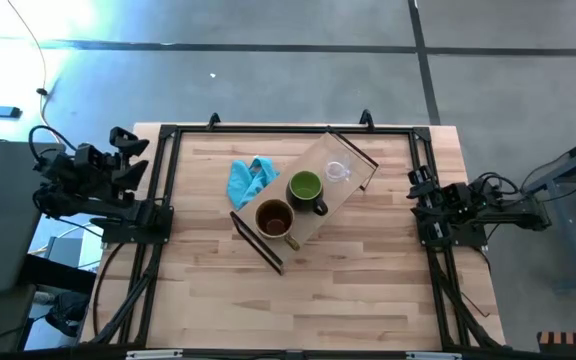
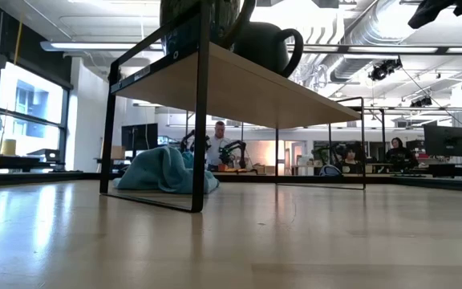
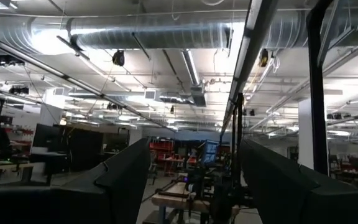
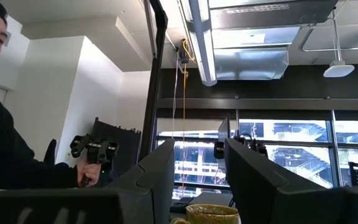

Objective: Stack small to large cups/mugs on shelf
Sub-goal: Return to Home Position

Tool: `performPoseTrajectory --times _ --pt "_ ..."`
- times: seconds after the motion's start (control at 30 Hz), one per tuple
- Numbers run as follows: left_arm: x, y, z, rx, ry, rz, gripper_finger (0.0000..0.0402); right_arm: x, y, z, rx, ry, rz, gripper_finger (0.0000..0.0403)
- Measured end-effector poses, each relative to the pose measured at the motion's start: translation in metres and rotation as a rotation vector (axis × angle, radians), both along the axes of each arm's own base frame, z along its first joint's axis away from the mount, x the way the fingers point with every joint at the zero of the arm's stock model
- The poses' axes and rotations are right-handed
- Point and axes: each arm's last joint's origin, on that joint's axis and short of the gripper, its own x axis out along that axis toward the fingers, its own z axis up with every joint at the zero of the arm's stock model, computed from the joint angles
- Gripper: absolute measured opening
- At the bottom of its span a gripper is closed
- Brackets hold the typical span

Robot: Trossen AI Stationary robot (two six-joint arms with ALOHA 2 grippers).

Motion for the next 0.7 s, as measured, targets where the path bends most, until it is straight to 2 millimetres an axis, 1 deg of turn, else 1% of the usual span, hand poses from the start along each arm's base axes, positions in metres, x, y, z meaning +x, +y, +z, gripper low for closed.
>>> performPoseTrajectory --times 0.2,0.33,0.57,0.7 --pt "-0.006 0.0 0.004 -0.018 0.044 -0.012 0.0236 0.0 0.0 0.0 0.0 0.001 -0.001 0.0131" --pt "-0.003 0.0 -0.001 -0.053 0.091 -0.019 0.0236 0.0 0.0 0.0 0.0 0.001 -0.001 0.0131" --pt "-0.001 0.0 -0.002 -0.078 0.061 -0.049 0.0236 0.0 0.0 0.0 -0.003 0.0 -0.003 0.0131" --pt "0.009 -0.002 -0.01 -0.068 0.027 -0.117 0.0236 0.0 0.0 0.0 -0.015 -0.004 -0.013 0.0131"
